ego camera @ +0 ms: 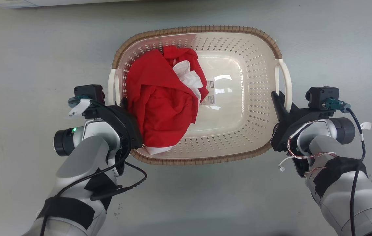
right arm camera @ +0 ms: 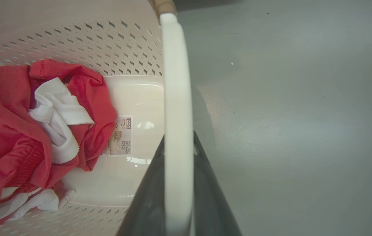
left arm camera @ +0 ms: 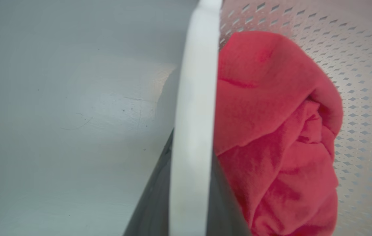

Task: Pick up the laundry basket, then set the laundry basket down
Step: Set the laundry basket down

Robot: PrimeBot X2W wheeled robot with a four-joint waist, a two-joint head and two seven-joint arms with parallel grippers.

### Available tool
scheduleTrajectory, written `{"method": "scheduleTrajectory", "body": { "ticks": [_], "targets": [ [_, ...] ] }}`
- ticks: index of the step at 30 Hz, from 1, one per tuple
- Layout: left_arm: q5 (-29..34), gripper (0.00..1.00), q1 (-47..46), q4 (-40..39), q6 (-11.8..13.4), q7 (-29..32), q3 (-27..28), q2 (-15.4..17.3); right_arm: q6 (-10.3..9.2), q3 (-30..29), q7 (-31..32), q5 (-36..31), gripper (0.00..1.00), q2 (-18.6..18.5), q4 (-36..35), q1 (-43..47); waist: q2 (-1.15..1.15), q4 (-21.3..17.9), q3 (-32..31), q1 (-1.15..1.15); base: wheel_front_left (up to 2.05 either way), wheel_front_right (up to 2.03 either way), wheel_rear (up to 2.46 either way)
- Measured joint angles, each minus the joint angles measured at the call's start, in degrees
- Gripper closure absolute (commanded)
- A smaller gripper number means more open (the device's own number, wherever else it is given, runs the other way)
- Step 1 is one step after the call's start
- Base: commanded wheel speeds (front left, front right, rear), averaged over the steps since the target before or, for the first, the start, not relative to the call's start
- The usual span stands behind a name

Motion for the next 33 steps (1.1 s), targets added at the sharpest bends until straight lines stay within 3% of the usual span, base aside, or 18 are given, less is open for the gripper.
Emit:
{"method": "scheduleTrajectory", "body": {
  "ticks": [13, 14, 15, 16, 17, 18, 33],
  "targets": [
    [0.0, 1.00, 0.0, 0.8, -0.7, 0.0, 0.0, 0.0, 0.33, 0.1, 0.0, 0.1, 1.00, 0.2, 0.6, 0.0, 0.00, 0.0, 0.3, 0.00, 0.00, 0.00, 0.00],
    [0.0, 1.00, -0.1, 0.8, -1.1, 0.0, 0.0, 0.0, 0.33, 0.1, 0.0, 0.1, 0.89, 0.2, 0.7, 0.0, 0.00, 0.0, 0.3, 0.00, 0.00, 0.00, 0.00],
    [-0.1, 1.00, -0.1, 0.9, -1.2, 0.0, 0.0, 0.0, 0.34, 0.2, 0.0, 0.1, 0.64, 0.2, 0.7, -0.1, 0.00, 0.0, 0.3, 0.00, 0.00, 0.00, 0.00],
    [-0.1, 0.81, -0.1, 0.9, -1.2, 0.0, 0.0, 0.1, 0.34, 0.2, 0.0, 0.1, 0.38, 0.2, 0.8, -0.1, 0.00, 0.1, 0.3, 0.00, 0.00, 0.00, 0.00],
    [-0.2, 0.42, -0.2, 1.0, -1.4, 0.0, 0.0, 0.2, 0.33, 0.3, 0.0, 0.1, 0.00, 0.1, 1.0, -0.1, 0.00, 0.1, 0.3, 0.00, 0.00, 0.00, 0.00],
    [-0.3, 0.00, -0.2, 1.1, -1.6, 0.0, 0.1, 0.6, 0.33, 0.3, 0.0, 0.1, 0.00, -0.1, 1.2, -0.1, 0.00, 0.1, 0.3, 0.00, 0.00, 0.00, 0.00],
    [-1.4, 0.00, -1.1, 1.5, -3.1, 0.0, 0.3, 2.2, 0.48, 1.8, -0.1, 0.1, 0.00, -1.0, 1.6, -1.2, 0.00, 0.3, 0.3, 0.00, 0.00, 0.00, 0.00]
  ]
}}
